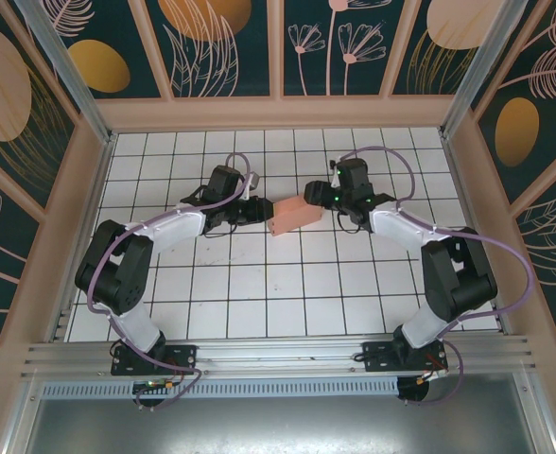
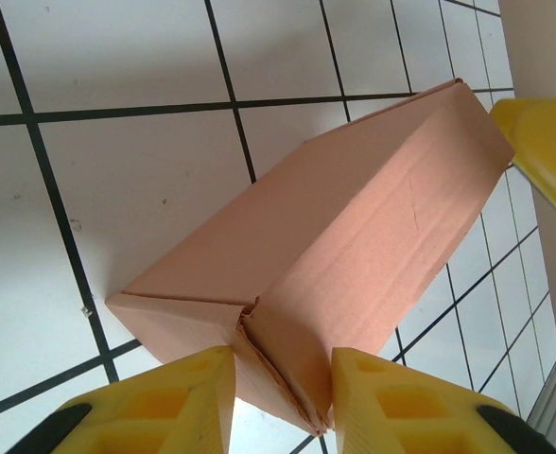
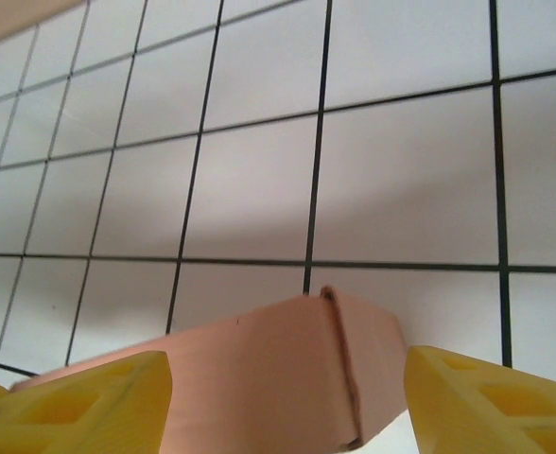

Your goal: Fold the paper box

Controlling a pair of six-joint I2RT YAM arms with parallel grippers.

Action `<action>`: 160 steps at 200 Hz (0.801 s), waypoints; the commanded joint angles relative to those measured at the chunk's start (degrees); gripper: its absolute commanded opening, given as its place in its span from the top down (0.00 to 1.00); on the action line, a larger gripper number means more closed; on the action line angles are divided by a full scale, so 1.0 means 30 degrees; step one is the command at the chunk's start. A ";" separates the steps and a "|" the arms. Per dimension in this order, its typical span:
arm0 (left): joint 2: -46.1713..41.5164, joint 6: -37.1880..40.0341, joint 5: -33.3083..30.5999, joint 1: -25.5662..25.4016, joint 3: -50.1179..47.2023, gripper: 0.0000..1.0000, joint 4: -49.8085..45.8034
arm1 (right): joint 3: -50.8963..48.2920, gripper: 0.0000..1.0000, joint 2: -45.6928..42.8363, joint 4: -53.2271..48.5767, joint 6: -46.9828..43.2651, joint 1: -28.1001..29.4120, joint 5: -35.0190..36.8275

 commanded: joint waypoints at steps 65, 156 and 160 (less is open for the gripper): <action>0.1362 0.0465 -0.0210 0.0093 -0.0674 0.78 -0.1247 | -0.1966 0.74 0.0707 0.1388 0.0541 -0.0876 -0.1001; 0.1680 0.0418 -0.0119 0.0100 -0.0665 0.78 -0.1192 | -0.1530 0.32 -0.0319 0.1513 0.0107 0.0236 -0.0823; 0.1713 0.0411 -0.0131 0.0093 -0.0660 0.78 -0.1191 | -0.1488 0.31 -0.0253 0.1514 0.0077 0.0363 -0.0850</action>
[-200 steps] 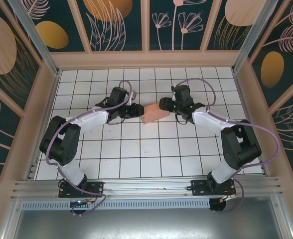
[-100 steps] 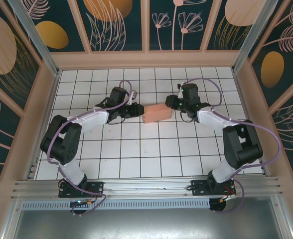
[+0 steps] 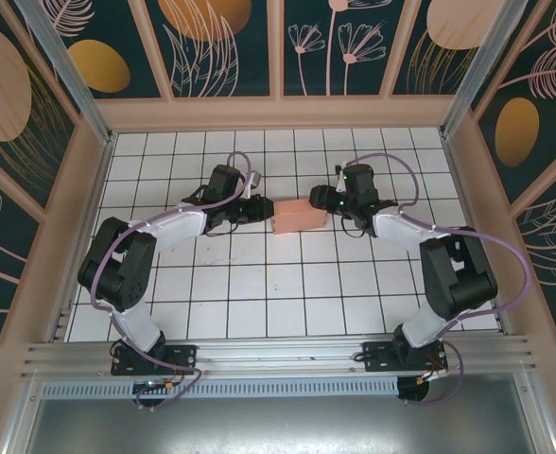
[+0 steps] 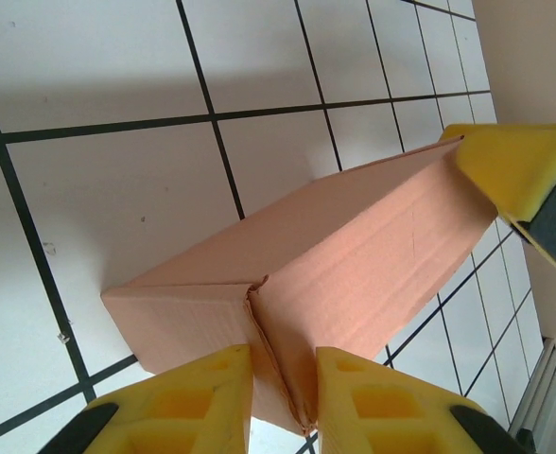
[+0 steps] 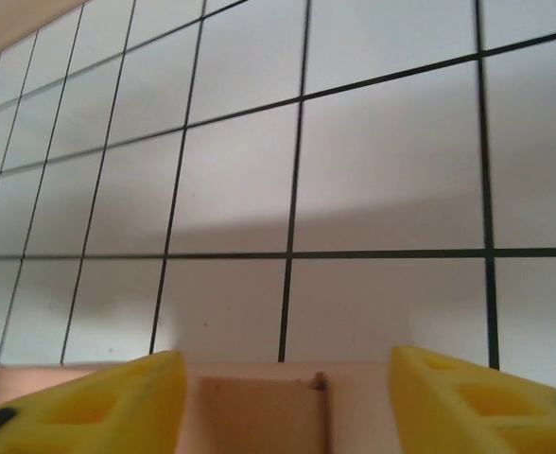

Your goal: Fold the paper box

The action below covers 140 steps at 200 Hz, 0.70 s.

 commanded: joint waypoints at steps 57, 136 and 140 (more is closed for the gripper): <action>0.1185 0.0594 -0.0852 0.0020 -0.0571 0.77 -0.2379 | 0.0054 0.18 0.0647 -0.0340 -0.0494 0.1566 0.0297; 0.1413 0.0697 -0.0870 0.0020 -0.0391 0.75 -0.2241 | -0.1756 0.59 -0.0703 -0.0425 -0.0661 0.0379 0.0917; 0.1426 0.0682 -0.0845 0.0020 -0.0373 0.75 -0.2158 | -0.1846 0.60 -0.0743 -0.0344 -0.0638 0.0302 0.0929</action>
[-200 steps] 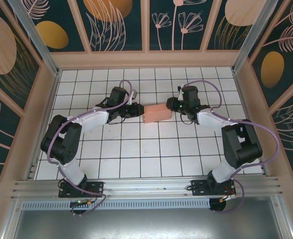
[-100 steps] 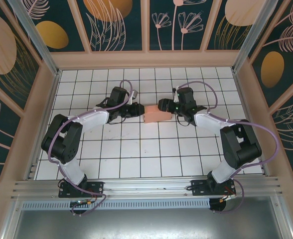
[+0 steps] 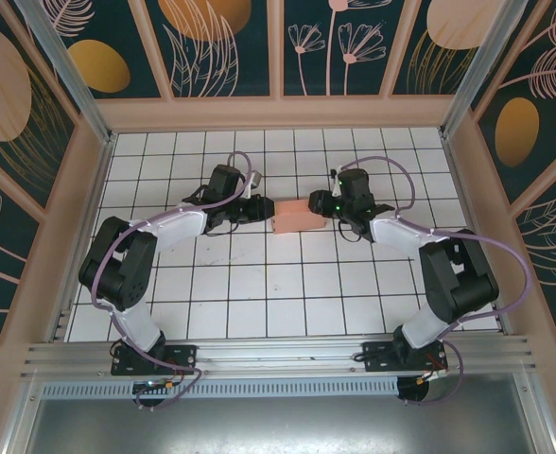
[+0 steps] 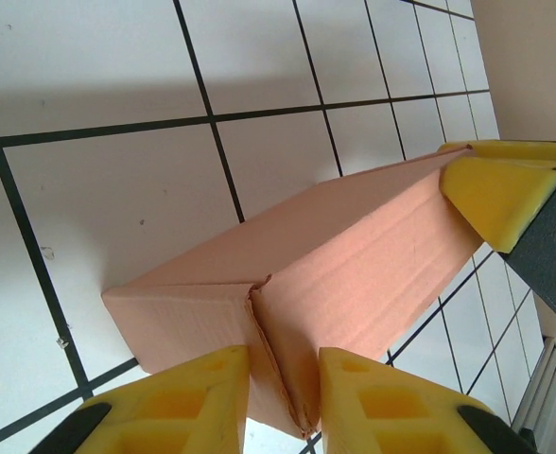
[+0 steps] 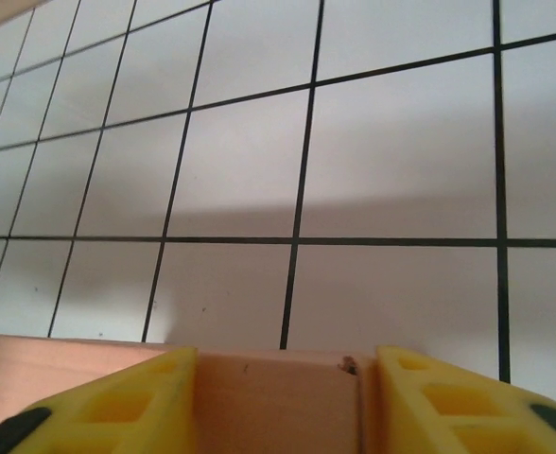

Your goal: Fold the paper box

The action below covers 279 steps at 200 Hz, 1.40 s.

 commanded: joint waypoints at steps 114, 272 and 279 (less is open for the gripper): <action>0.2204 0.1306 -0.0456 0.0013 0.0626 0.73 -0.2094 | -0.0529 0.16 -0.1593 -0.1348 -0.0205 0.0813 0.0009; 0.1923 0.2556 -0.1068 0.0006 0.1858 0.41 -0.1717 | -0.1846 0.45 -0.4255 -0.2055 0.0656 -0.0812 0.0260; 0.1629 0.2653 -0.1264 0.0006 0.1997 0.36 -0.1636 | -0.1809 0.38 -0.4419 -0.2001 0.0694 -0.0897 0.0165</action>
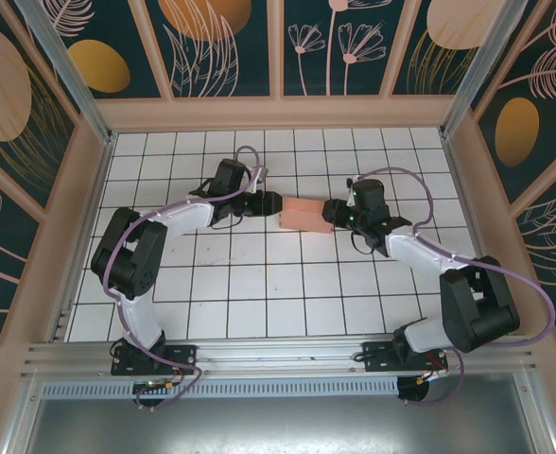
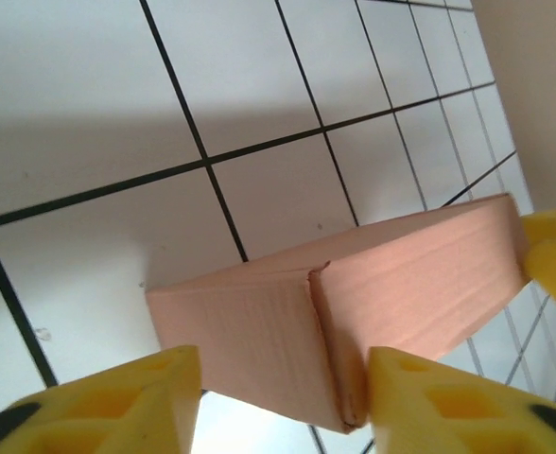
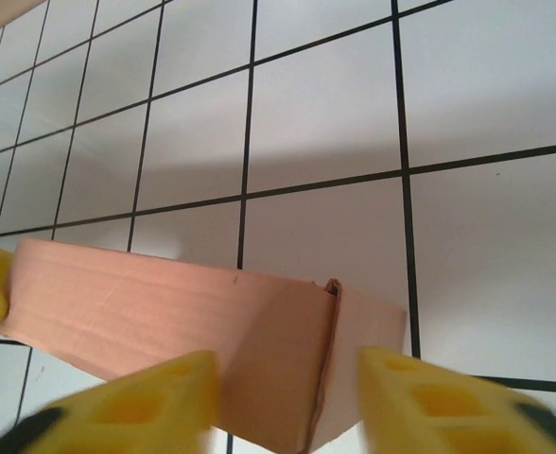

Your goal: Fold the paper box

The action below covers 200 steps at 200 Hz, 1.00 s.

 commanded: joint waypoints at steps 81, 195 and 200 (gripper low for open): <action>-0.3668 0.1615 -0.4757 0.0235 -0.0086 0.01 0.0015 | 0.2573 0.16 -0.1874 -0.3858 -1.4120 -0.0333 -0.5264; -0.4642 0.1306 -0.4606 0.1668 -0.2516 0.01 0.0180 | 1.3460 0.15 0.7659 -1.4343 -2.5829 0.0290 -0.5696; -0.4649 0.1330 -0.4562 0.1732 -0.2533 0.01 0.0177 | 1.3762 0.16 0.8007 -1.4598 -2.5976 0.0290 -0.5763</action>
